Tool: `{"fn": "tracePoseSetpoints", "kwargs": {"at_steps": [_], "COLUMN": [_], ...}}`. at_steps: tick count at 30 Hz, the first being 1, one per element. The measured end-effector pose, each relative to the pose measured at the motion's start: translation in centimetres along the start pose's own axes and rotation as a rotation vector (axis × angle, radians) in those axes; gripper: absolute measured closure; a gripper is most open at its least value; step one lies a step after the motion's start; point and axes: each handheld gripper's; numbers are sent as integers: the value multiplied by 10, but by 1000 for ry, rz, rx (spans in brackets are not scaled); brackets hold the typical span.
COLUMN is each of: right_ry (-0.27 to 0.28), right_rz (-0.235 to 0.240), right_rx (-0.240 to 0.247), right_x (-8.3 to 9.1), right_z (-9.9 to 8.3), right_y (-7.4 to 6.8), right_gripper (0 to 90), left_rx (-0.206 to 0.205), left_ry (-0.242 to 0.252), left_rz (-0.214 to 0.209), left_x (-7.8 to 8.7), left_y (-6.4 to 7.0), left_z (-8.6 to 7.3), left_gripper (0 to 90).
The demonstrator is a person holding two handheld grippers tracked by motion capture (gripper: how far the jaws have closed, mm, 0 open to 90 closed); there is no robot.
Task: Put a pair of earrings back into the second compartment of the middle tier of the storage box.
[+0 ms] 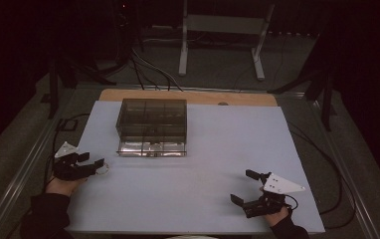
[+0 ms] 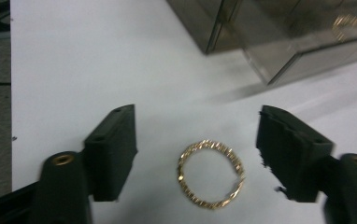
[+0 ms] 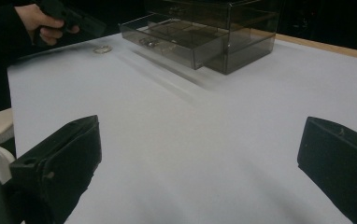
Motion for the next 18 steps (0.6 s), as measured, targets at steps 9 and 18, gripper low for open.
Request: {"fn": "tracePoseSetpoints", "kwargs": {"at_steps": [9,18], "right_ry": [0,-5], "right_rz": [-2,-2], "right_rx": [2,-2], "right_x": [0,0], "right_z": [0,0], "right_y": [0,0], "right_gripper": [0,0], "left_rx": [-84,-120], "left_ry": [-48,-93], "left_rz": [-6,5], "left_x": [-6,-12], "left_y": [1,3], "left_z": [-7,-11], "left_gripper": [526,707]}}
Point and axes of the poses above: each handheld gripper's, and its own axes: x roughly backward along the jaws, z roughly out of its top, y roughly to its right, and after that the axes turned 15 degrees about y, right-handed
